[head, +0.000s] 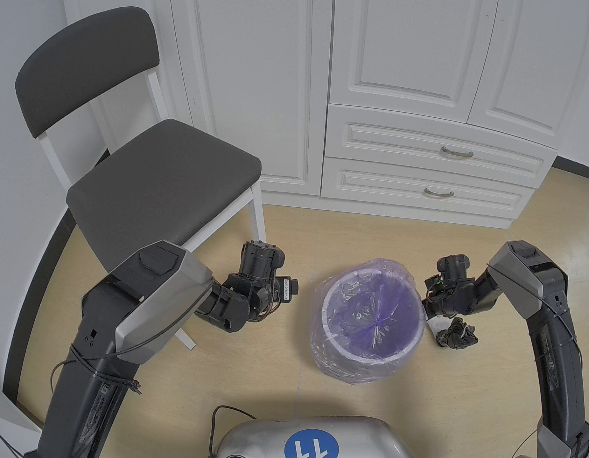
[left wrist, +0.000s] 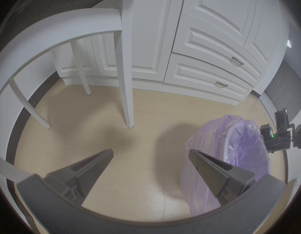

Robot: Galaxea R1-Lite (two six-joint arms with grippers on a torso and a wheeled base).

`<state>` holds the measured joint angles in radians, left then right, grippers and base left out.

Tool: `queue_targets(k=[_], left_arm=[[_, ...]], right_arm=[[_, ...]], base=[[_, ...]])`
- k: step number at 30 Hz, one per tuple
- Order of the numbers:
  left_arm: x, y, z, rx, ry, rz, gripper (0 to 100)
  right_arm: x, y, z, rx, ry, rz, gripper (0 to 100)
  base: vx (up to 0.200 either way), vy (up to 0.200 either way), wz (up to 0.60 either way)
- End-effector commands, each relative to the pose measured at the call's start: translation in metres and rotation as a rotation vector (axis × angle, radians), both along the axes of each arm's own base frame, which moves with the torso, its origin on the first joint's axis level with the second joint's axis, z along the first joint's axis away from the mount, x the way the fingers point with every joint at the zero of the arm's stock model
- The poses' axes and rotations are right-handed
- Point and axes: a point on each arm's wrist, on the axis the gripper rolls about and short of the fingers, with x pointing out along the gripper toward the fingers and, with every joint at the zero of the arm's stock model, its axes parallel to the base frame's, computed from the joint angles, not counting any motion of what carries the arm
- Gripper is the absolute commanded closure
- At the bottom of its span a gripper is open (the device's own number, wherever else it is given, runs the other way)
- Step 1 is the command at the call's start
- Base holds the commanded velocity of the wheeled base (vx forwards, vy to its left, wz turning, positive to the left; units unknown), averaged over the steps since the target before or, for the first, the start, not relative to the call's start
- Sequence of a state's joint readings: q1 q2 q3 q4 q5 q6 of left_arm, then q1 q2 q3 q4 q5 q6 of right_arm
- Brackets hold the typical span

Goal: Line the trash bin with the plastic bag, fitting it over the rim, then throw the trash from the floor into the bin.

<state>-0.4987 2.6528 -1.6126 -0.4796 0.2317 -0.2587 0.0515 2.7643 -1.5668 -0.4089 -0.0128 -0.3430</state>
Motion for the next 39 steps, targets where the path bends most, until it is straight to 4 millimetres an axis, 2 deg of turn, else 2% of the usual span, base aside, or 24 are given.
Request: queue_targets(k=[1, 10, 13, 16, 17, 18, 22, 25, 31, 35, 39], left_arm=[[-0.008, 0.004, 0.007, -0.003, -0.005, 0.0, 0], [-0.019, 0.005, 0.017, -0.007, -0.005, -0.007, 0], [-0.03, 0.003, 0.024, -0.029, -0.021, -0.014, 0], [-0.046, 0.004, 0.034, -0.046, -0.04, -0.031, 0], [-0.046, 0.004, 0.034, -0.046, -0.04, -0.031, 0], [-0.058, 0.004, 0.038, -0.058, -0.057, -0.052, 0], [-0.079, 0.007, 0.045, -0.079, -0.085, -0.097, 0], [-0.094, 0.011, 0.054, -0.089, -0.076, -0.134, 0], [-0.127, 0.03, 0.096, -0.116, -0.102, -0.16, 0], [-0.148, 0.034, 0.116, -0.141, -0.117, -0.205, 0], [-0.16, 0.039, 0.118, -0.141, -0.105, -0.216, 0]], right_arm=[[0.016, 0.021, -0.002, 0.029, 0.012, 0.018, 0], [0.031, 0.03, -0.013, 0.05, -0.017, 0.015, 0], [0.031, 0.022, 0.0, 0.066, -0.027, -0.02, 0], [0.021, 0.011, 0.029, 0.09, -0.03, -0.071, 0], [0.021, 0.011, 0.029, 0.09, -0.03, -0.071, 0], [0.01, 0.005, 0.056, 0.122, -0.051, -0.107, 0], [-0.023, 0.0, 0.092, 0.184, -0.054, -0.175, 0], [-0.047, -0.004, 0.108, 0.199, -0.061, -0.192, 0], [-0.099, -0.018, 0.143, 0.219, -0.226, -0.208, 0], [-0.112, -0.026, 0.166, 0.207, -0.261, -0.259, 0], [-0.12, -0.031, 0.198, 0.233, -0.264, -0.324, 0]], base=[[0.0, 0.0, 0.0], [0.0, 0.0, 0.0], [0.0, 0.0, 0.0], [0.0, 0.0, 0.0], [0.0, 0.0, 0.0], [0.0, 0.0, 0.0], [0.0, 0.0, 0.0], [0.0, 0.0, 0.0], [0.0, 0.0, 0.0], [0.0, 0.0, 0.0], [0.0, 0.0, 0.0]])
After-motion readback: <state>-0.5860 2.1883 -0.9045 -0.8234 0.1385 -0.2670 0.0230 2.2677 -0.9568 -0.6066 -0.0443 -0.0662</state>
